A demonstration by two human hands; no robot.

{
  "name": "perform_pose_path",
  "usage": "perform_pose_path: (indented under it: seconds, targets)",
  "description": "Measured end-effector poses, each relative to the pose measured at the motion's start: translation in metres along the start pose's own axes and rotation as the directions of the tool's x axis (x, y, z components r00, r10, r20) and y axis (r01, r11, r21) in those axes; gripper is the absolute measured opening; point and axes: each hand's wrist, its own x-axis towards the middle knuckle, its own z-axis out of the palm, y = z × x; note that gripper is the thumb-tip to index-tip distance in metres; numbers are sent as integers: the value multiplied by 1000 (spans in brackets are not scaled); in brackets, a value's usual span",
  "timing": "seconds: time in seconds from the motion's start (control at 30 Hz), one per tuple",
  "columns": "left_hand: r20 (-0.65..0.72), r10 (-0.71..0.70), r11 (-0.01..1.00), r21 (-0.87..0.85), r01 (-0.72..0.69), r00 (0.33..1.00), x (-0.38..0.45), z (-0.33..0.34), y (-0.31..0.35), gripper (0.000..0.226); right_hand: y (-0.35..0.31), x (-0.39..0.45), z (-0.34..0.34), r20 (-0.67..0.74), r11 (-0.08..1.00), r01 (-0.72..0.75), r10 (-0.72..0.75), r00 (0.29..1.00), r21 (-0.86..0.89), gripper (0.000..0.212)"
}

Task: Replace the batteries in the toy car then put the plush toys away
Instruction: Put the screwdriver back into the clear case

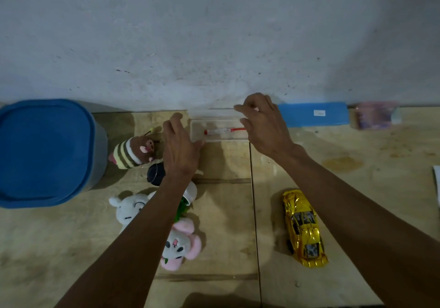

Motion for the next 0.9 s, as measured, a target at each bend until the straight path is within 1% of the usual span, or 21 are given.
perform_pose_path:
  seconds: [0.07, 0.1, 0.17, 0.23, 0.33, 0.4, 0.6, 0.73, 0.8, 0.9]
  targets:
    - [-34, 87, 988, 128, -82, 996, -2, 0, 1, 84, 3, -8, -1, -9, 999, 31, -31, 999, 22, 33]
    - [-26, 150, 968, 207, -141, 988, -1, 0, 0, 82, 4, -12, 1, -19, 998, 53, -52, 998, 32, 31]
    - [22, 281, 902, 337, -271, 960, 0, 1, -1, 68, 6, -21, 6, -38, 994, 92, -89, 995, 60, 26]
    - [69, 359, 842, 406, -354, 931, 2, 3, -4, 51, 8, -30, 15, -32, 991, 117, -115, 993, 63, 22]
    - [115, 384, 818, 418, -395, 916, 2, 6, -7, 41, 11, -38, 29, -20, 990, 138, -138, 990, 6, 20]
    - [132, 381, 818, 414, -400, 915, 4, 5, -7, 37, 12, -37, 34, -18, 993, 116, -117, 993, -32, 23]
    - [167, 351, 826, 409, -389, 921, 21, 9, 4, 34, 14, -26, 40, -31, 991, 68, -72, 997, -115, 31]
    - [169, 373, 823, 394, -409, 912, 32, 12, 2, 32, 17, -23, 41, -38, 993, 45, -49, 998, -112, 34]
    - [157, 396, 813, 397, -425, 905, 34, 15, -1, 31, 18, -21, 42, -60, 992, 49, -56, 997, -113, 29]
    - [132, 447, 788, 410, -459, 885, 37, 19, -9, 30, 16, -21, 46, -136, 993, 61, -75, 988, -103, 19]
